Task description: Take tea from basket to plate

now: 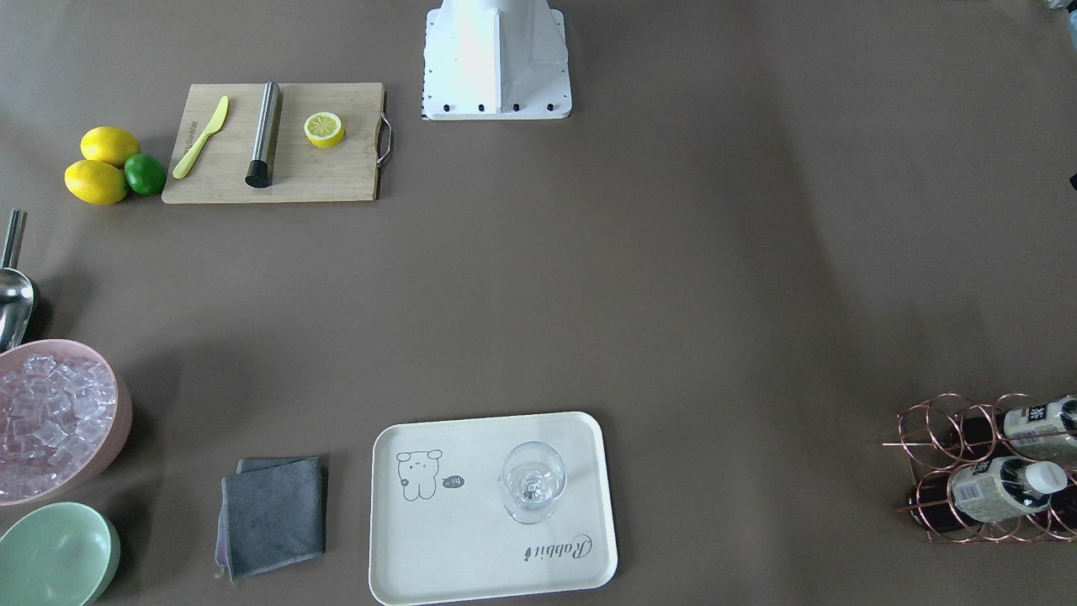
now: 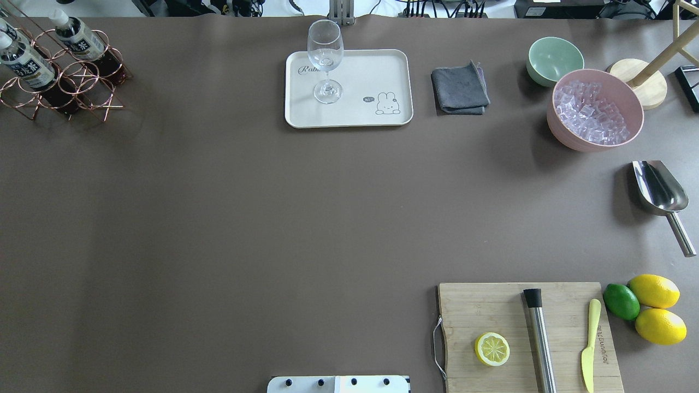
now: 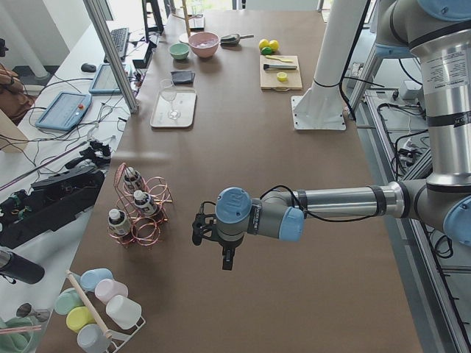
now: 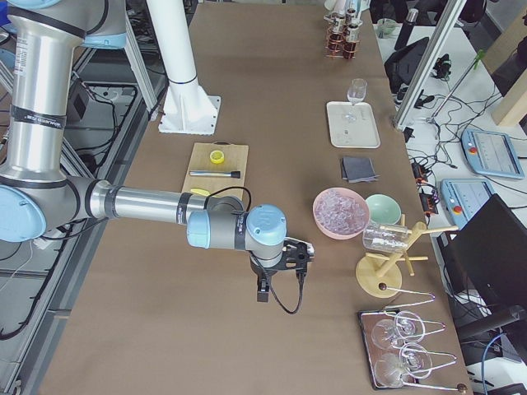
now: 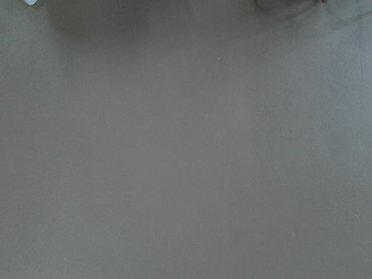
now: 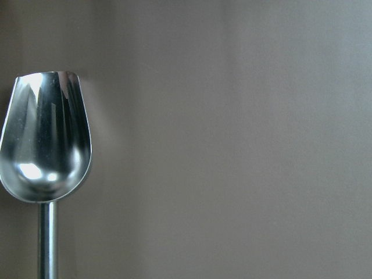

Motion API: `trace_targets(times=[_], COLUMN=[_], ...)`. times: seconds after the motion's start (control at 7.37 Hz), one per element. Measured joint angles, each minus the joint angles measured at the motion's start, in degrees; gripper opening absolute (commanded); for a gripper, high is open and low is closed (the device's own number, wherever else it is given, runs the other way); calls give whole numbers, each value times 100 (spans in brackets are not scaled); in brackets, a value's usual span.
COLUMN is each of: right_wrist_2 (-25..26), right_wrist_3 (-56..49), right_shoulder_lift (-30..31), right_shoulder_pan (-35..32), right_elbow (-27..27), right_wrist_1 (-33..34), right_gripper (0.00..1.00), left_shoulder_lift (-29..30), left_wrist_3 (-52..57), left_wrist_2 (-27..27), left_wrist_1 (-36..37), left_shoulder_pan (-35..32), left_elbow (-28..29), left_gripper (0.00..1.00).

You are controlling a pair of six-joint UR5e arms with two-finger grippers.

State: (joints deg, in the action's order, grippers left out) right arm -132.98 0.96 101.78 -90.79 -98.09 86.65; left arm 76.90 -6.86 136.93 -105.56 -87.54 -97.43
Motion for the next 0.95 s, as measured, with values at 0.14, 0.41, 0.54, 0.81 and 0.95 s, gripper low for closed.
trace_targets(times=[0.14, 0.41, 0.54, 0.81, 0.95], right_wrist_2=[0, -8, -21, -108, -133], right_wrist_3=[0, -28, -38, -54, -63], right_shoulder_lift=[0, -1, -9, -23, -37], right_shoulder_pan=[0, 0, -3, -38, -46], right_elbow=[-4, -23, -39, -69, -92], right_wrist_1=[1, -3, -6, -7, -7], right_gripper=[100, 100, 100, 100, 100], left_shoulder_lift=[0, 0, 0, 0, 0], left_wrist_3=[0, -4, -7, -8, -8], left_wrist_2=[0, 1, 1, -4, -6], left_wrist_1=[0, 0, 0, 7, 8], left_shoulder_pan=[0, 0, 0, 0, 0], left_elbow=[-6, -18, -30, -53, -53], left_gripper=[98, 98, 98, 98, 98])
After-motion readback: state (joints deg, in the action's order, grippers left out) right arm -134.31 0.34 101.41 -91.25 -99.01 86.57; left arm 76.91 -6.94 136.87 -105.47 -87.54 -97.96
